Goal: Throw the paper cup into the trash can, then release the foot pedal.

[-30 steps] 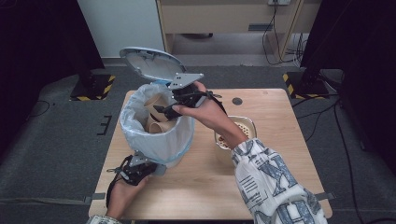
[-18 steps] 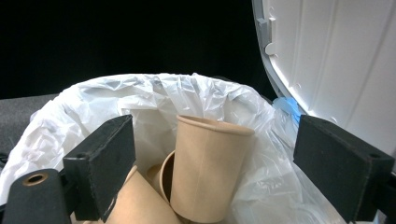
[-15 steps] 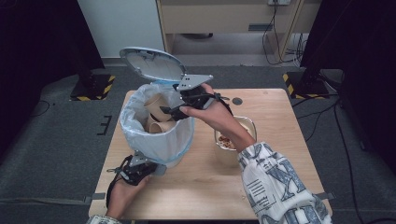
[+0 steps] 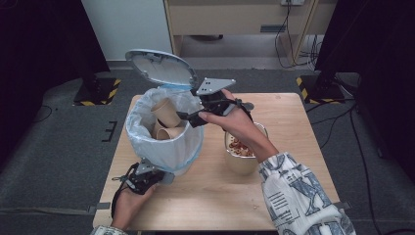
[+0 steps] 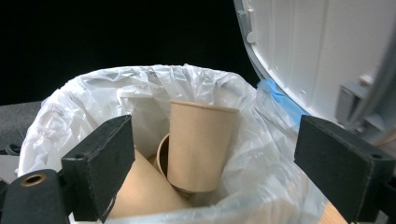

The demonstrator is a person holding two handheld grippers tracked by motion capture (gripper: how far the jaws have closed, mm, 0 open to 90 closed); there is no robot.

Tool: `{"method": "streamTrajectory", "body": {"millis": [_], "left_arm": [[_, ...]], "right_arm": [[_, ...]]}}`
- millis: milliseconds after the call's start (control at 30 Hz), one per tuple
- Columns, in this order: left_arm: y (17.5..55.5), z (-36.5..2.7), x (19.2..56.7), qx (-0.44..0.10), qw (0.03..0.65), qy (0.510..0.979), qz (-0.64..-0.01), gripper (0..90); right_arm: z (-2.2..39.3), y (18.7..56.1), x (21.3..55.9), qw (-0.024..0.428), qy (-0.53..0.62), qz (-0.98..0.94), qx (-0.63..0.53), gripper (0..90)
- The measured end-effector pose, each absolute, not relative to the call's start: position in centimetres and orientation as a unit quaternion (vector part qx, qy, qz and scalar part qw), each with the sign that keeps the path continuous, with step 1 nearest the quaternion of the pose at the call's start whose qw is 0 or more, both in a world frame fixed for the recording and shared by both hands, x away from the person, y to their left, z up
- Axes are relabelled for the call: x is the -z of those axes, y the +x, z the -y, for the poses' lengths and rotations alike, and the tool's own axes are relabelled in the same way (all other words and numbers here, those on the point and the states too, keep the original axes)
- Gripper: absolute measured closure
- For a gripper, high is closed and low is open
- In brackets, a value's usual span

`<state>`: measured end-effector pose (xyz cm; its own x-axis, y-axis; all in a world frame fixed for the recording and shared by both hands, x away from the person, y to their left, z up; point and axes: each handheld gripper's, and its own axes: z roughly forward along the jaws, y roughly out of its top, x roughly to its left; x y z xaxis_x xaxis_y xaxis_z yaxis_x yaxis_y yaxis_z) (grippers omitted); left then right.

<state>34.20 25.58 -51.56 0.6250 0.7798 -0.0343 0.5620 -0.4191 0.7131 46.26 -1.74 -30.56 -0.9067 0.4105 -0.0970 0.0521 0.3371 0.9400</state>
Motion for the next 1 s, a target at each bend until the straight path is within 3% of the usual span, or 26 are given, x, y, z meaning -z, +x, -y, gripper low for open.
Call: {"method": "streamTrajectory", "body": {"millis": [500, 1000], "left_arm": [[34.1, -25.5, 51.6, -0.153, 0.355, 0.827, -0.408, 90.0], [34.1, -25.5, 51.5, -0.154, 0.354, 0.828, -0.407, 90.0]], "right_arm": [[4.8, 46.3, 30.5, 0.170, 0.166, -0.792, -0.562, 12.0], [11.4, 46.8, 31.9, 0.201, 0.219, -0.778, -0.554, 11.8]]}}
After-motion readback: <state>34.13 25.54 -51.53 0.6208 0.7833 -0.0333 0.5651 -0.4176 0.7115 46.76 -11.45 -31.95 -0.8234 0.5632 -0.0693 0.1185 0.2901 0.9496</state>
